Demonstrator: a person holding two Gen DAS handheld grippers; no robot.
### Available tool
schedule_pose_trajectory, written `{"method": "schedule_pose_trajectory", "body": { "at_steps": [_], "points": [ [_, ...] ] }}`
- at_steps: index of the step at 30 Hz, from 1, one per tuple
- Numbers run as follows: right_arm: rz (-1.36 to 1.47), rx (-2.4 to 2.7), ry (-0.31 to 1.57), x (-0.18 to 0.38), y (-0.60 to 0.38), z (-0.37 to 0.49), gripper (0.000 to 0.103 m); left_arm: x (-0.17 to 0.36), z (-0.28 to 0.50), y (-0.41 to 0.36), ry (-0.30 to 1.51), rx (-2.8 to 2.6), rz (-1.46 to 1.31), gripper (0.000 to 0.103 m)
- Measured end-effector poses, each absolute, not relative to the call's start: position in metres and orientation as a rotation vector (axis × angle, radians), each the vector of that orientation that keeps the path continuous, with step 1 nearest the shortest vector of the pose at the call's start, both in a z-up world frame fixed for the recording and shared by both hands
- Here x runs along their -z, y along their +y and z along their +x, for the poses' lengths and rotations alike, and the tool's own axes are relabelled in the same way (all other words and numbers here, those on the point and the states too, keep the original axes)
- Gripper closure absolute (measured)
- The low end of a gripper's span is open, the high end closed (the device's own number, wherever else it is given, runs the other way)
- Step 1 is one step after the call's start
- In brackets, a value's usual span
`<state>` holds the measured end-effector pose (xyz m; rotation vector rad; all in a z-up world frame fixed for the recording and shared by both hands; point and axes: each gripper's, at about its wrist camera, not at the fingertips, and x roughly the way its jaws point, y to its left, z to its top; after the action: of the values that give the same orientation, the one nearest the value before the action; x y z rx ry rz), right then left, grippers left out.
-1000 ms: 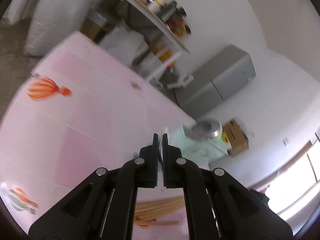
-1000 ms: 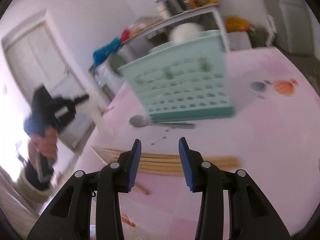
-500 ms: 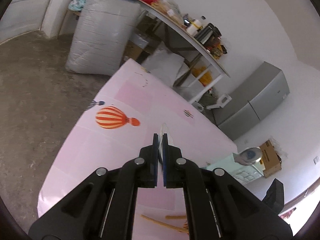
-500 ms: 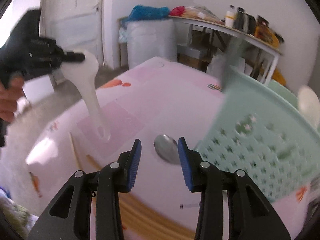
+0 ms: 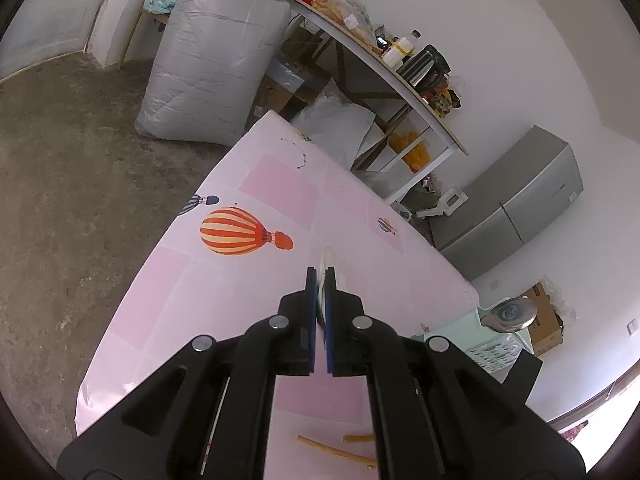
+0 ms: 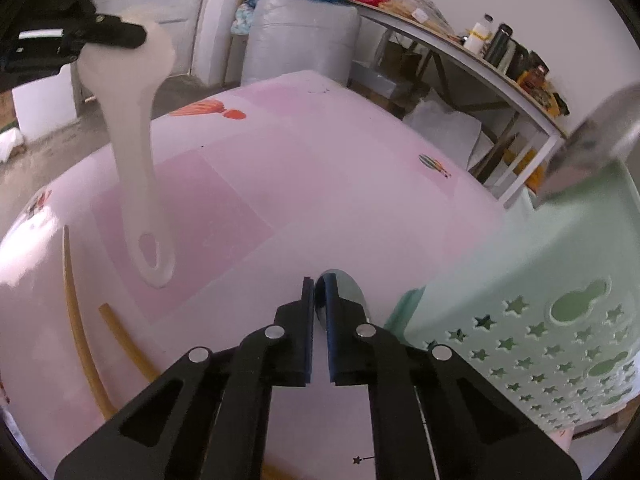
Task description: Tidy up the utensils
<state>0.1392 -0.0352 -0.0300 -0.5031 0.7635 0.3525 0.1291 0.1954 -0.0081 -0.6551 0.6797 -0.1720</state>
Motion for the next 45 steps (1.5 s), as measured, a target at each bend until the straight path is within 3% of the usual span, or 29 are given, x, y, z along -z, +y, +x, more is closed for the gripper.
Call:
{"method": "schedule_pose_trajectory", "body": {
  "at_steps": [9, 16, 28, 38, 45],
  "points": [
    [-0.484, -0.339, 0.678, 0.013, -0.043, 0.121, 0.101, -0.001, 0.121, 0.195, 0.644, 0.180, -0.644, 0.101],
    [-0.380, -0.306, 0.558, -0.031, -0.075, 0.084, 0.101, -0.022, 0.111, 0.188, 0.584, 0.210, -0.615, 0.101],
    [0.093, -0.152, 0.414, -0.102, -0.213, 0.054, 0.101, -0.074, 0.087, 0.154, 0.460, 0.327, -0.559, 0.101],
    [0.323, -0.141, 0.361, -0.101, -0.284, 0.040, 0.101, -0.126, 0.083, 0.101, 0.358, 0.504, -0.519, 0.101],
    [0.366, -0.139, 0.309, -0.103, -0.297, 0.031, 0.101, -0.172, 0.089, 0.038, 0.203, 0.496, -0.301, 0.101]
  ]
}}
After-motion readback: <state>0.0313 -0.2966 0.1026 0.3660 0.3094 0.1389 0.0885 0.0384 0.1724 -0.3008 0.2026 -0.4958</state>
